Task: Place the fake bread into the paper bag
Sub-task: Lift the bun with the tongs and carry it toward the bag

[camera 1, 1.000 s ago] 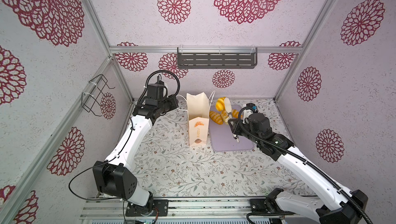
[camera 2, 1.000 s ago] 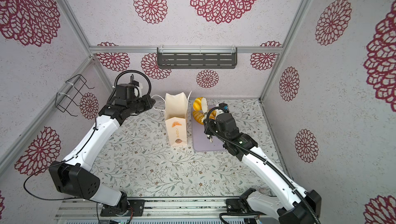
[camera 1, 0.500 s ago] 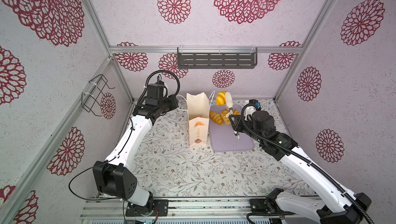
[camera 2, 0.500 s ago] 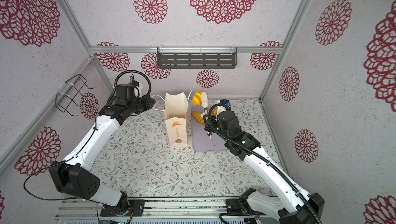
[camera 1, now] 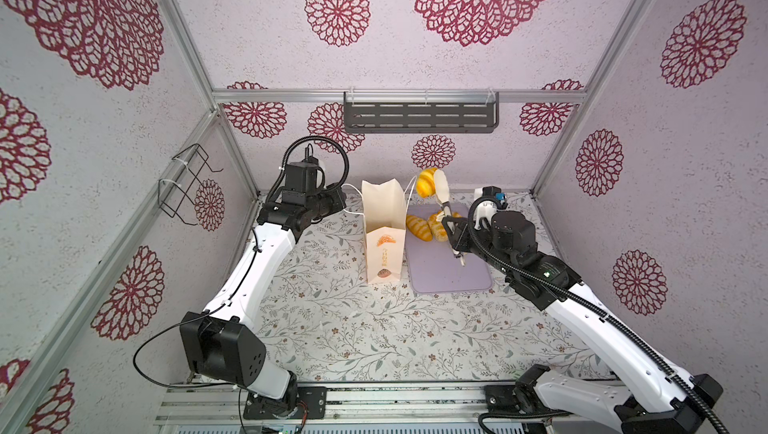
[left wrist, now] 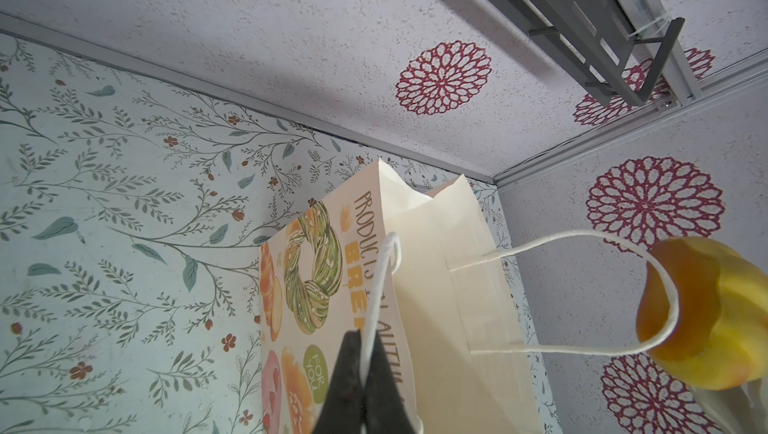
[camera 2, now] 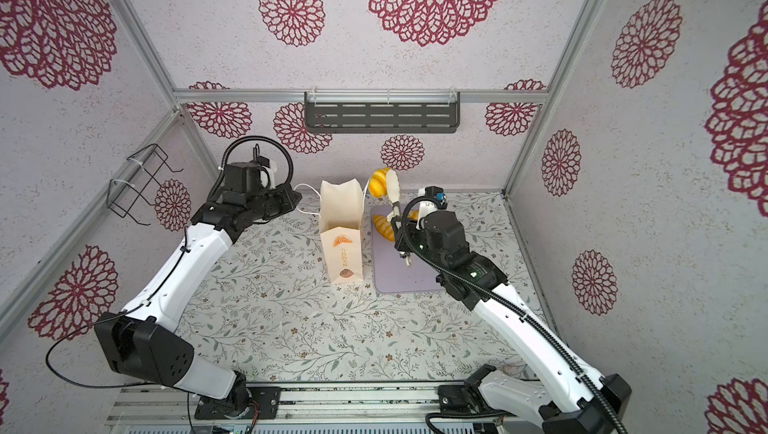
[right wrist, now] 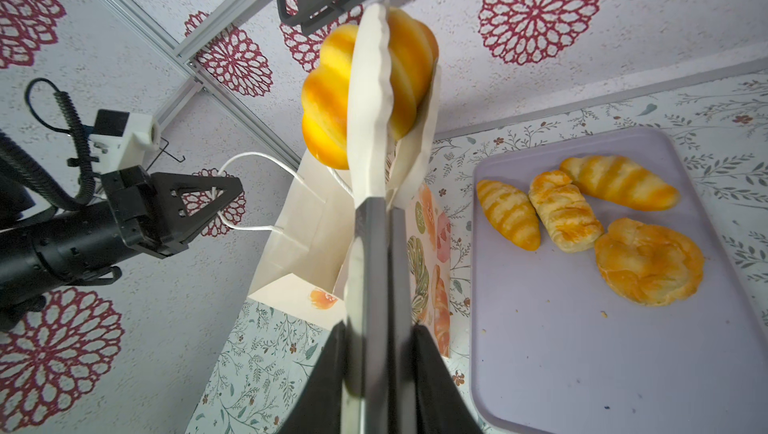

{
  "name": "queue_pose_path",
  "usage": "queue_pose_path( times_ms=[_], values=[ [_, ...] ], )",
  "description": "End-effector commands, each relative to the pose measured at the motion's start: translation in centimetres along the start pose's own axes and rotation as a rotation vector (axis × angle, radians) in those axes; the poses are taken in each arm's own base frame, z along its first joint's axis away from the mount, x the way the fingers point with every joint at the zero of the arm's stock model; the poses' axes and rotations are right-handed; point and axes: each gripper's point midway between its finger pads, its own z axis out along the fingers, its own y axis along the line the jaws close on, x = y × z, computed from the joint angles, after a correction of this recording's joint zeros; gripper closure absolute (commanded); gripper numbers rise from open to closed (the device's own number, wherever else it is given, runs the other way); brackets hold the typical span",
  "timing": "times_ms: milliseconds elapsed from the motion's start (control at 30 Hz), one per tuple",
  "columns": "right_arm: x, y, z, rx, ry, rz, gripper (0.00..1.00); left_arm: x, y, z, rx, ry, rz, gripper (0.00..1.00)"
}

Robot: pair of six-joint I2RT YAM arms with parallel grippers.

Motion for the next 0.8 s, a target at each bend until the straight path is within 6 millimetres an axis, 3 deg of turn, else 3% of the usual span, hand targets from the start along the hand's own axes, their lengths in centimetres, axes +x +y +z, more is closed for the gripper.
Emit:
queue_pose_path(
  times_ms=[0, 500, 767],
  values=[
    [-4.2, 3.1, -1.3, -0.078, -0.133, -0.035, 1.0, -0.4, -0.9, -0.9, 0.026, -0.019, 0.013, 1.0],
    [-4.6, 7.2, -0.7, -0.15, -0.14, -0.115, 1.0, -0.4, -0.8, -0.9, 0.022, -0.022, 0.016, 1.0],
    [-3.5, 8.4, 0.1, -0.176, -0.114, -0.133, 1.0, -0.5, -0.9, -1.0, 0.024, -0.024, 0.019, 1.0]
  ],
)
